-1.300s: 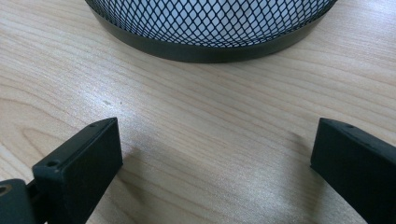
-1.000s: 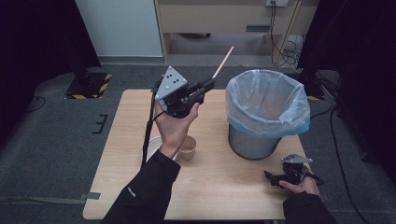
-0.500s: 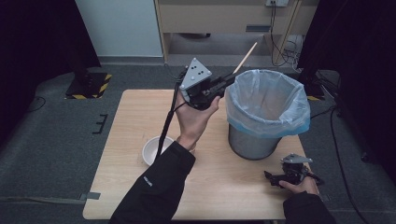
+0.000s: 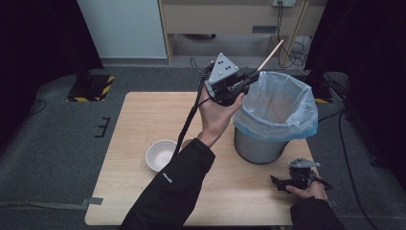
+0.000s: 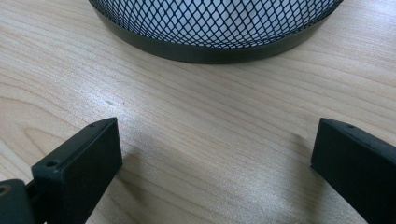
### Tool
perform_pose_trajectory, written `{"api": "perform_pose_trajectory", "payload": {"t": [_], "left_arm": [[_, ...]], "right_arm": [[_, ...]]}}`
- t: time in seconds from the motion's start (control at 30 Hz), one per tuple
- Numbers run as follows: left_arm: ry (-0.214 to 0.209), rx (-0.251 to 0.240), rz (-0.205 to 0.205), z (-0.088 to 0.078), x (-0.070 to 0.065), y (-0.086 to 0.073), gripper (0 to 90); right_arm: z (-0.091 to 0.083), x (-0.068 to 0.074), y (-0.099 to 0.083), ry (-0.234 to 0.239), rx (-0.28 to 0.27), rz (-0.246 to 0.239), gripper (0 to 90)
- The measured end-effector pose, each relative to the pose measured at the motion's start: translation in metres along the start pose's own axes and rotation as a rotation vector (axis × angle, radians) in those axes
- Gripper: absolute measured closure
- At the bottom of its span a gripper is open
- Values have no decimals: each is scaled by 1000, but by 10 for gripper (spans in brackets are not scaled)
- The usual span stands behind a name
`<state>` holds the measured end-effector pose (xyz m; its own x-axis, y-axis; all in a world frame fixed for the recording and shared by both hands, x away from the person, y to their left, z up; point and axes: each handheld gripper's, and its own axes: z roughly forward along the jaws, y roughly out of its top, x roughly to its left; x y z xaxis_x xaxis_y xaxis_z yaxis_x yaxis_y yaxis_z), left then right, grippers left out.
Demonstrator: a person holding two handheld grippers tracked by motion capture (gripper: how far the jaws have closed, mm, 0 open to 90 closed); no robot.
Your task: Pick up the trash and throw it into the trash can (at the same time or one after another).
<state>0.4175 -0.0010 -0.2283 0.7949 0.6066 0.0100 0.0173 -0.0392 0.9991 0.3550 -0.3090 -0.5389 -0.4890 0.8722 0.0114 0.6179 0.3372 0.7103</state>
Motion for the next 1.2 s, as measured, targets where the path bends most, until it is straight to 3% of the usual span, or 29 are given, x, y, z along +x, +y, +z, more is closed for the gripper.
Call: {"api": "perform_pose_trajectory", "payload": {"t": [0.63,1.2], "left_arm": [[-11,3,-19,43,2,2,852],[-3,66,-28,79,4,-9,851]], "right_arm": [[0,0,0,1,0,-5,21],[0,0,0,8,2,-18,21]]}}
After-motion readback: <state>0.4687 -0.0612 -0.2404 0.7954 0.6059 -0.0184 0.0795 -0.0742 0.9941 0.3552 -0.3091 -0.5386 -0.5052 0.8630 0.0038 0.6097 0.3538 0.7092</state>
